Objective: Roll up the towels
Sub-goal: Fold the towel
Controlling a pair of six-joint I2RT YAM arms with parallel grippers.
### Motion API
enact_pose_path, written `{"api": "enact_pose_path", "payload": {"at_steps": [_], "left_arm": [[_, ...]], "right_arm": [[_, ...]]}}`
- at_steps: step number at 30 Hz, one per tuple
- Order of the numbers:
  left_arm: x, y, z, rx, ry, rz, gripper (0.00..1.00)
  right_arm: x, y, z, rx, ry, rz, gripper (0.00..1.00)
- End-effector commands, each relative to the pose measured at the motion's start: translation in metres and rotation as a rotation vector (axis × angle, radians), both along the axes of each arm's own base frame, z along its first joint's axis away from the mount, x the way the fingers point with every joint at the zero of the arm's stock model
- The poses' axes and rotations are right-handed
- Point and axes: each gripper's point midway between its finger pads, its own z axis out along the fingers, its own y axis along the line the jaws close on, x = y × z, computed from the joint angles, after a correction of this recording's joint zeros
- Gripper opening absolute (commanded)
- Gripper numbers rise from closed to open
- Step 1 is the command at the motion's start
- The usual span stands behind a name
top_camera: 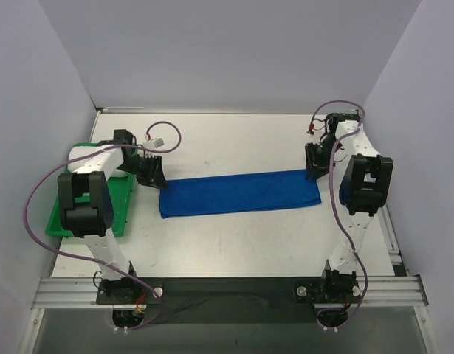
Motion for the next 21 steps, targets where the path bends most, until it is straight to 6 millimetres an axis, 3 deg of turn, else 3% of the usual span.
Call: {"api": "enact_pose_path", "payload": {"at_steps": [1, 5, 9, 16, 17, 21], "left_arm": [[0.017, -0.008, -0.002, -0.070, -0.013, 0.056, 0.41], [0.021, -0.005, -0.019, -0.048, 0.018, 0.080, 0.41], [0.014, -0.011, -0.022, -0.073, 0.047, 0.069, 0.45], [0.005, -0.016, -0.004, -0.075, 0.011, 0.040, 0.59], [0.004, -0.016, -0.001, -0.071, -0.001, 0.038, 0.64], [0.004, -0.015, 0.004, -0.062, -0.013, 0.034, 0.65]], "right_arm": [[-0.010, 0.001, -0.019, 0.029, 0.118, -0.073, 0.32], [-0.013, -0.010, -0.037, -0.024, 0.166, -0.084, 0.32], [-0.012, -0.023, -0.035, -0.058, 0.156, -0.089, 0.33], [-0.012, -0.036, -0.013, -0.086, 0.103, -0.114, 0.40], [-0.017, -0.036, -0.014, -0.087, 0.113, -0.117, 0.41], [-0.021, -0.038, -0.019, -0.103, 0.120, -0.124, 0.41]]}}
